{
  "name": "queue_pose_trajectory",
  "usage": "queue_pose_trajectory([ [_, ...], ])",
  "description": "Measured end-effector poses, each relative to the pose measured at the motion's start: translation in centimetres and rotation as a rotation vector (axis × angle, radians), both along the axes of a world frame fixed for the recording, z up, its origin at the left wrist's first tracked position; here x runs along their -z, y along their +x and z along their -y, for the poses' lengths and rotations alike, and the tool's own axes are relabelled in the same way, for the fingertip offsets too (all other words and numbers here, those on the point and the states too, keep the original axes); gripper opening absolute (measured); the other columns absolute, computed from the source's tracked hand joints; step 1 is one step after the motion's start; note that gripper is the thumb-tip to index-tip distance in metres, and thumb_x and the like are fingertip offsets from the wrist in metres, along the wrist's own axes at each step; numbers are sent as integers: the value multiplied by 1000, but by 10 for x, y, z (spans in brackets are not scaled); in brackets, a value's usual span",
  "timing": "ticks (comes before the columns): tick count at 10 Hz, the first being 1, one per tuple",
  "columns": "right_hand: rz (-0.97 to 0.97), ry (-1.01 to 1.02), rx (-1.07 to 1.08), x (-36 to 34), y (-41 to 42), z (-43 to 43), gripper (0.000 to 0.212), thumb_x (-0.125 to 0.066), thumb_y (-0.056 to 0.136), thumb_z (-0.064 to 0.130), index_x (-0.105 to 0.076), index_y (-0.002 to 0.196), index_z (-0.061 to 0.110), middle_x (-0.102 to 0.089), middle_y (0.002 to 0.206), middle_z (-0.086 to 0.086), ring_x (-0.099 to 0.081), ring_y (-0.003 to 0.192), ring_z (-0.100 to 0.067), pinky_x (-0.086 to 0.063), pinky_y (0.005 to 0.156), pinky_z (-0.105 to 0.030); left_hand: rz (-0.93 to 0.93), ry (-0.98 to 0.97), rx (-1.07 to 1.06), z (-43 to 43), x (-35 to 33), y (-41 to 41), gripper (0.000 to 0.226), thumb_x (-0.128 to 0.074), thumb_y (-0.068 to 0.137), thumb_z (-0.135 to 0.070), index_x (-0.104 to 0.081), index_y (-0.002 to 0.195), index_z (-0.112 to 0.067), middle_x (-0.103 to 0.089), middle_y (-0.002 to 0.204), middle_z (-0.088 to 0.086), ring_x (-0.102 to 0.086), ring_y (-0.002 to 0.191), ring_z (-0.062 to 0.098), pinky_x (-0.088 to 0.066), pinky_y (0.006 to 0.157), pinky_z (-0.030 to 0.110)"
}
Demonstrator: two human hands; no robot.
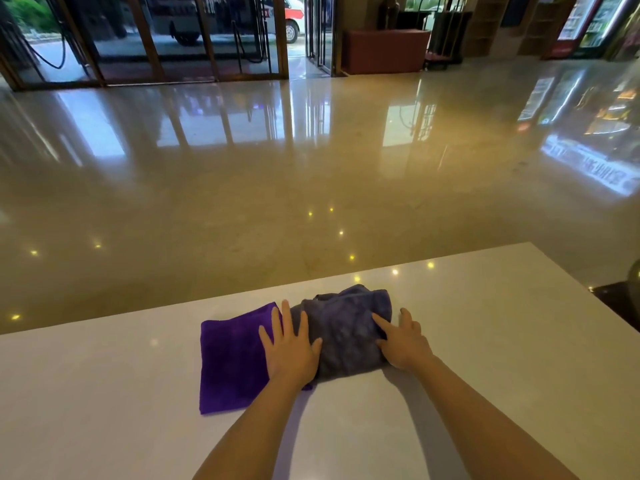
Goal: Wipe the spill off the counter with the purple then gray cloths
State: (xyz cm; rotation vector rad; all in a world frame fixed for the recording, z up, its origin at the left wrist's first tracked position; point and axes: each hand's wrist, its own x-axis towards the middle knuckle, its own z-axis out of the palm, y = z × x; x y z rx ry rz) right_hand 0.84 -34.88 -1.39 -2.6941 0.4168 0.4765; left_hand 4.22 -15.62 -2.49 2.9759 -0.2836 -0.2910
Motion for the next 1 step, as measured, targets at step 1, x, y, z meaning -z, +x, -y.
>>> queue_pose_trajectory([
  [1,28,-27,38,-10,-9,-7,52,-31,96,42,-10,143,38,6,156,-13,-13,139,-38,-26,109,-49,-46,-18,-27,-15,-4,-11,63,-20,93,-53,-2,146,-23,17,156,12,16,143,33,2,116,54],
])
